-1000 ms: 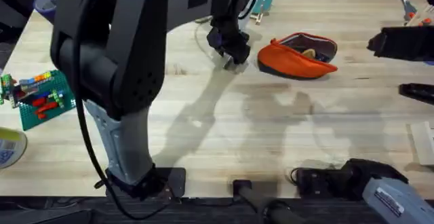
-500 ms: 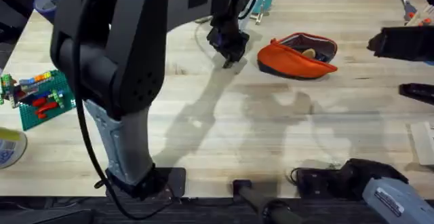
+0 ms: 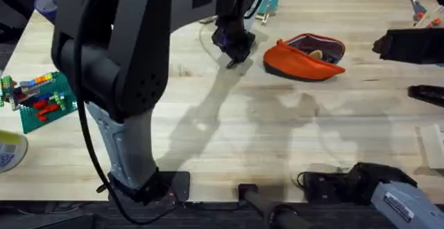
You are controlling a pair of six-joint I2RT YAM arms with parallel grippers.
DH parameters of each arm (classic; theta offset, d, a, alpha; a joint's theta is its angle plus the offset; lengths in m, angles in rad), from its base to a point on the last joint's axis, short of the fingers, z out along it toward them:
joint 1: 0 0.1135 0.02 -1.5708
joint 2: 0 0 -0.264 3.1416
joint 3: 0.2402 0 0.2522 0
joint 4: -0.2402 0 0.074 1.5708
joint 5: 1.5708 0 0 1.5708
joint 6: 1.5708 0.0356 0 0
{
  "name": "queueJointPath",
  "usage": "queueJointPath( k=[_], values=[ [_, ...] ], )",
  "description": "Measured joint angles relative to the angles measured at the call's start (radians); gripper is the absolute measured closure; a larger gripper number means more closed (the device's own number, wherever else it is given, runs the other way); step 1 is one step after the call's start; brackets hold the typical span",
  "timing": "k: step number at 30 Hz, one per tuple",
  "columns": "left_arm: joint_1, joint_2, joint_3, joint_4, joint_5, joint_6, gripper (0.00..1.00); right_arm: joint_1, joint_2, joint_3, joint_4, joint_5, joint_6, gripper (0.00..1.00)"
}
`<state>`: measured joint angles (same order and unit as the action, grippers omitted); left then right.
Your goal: Unzip the bag, pick up the pens from the table one at a time and place them inside, then zip the bag closed.
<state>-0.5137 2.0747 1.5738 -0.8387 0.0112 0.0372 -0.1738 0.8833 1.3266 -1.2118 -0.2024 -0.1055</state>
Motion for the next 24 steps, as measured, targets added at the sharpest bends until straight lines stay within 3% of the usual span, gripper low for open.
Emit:
queueJointPath(
  k=[6, 19, 24],
  values=[
    [0.000, 0.000, 0.036, -0.026, -0.005, 0.000, 0.957, 0.000, 0.000, 0.000, 0.000, 0.000, 0.000, 0.005],
    [0.001, 0.000, 0.272, -0.116, -0.003, 0.000, 0.958, 0.000, 0.000, 0.000, 0.000, 0.000, 0.000, 0.005],
    [0.001, 0.000, 0.347, -0.118, 0.044, 0.011, 0.958, 0.000, 0.000, 0.000, 0.000, 0.000, 0.000, 0.005]
  ],
)
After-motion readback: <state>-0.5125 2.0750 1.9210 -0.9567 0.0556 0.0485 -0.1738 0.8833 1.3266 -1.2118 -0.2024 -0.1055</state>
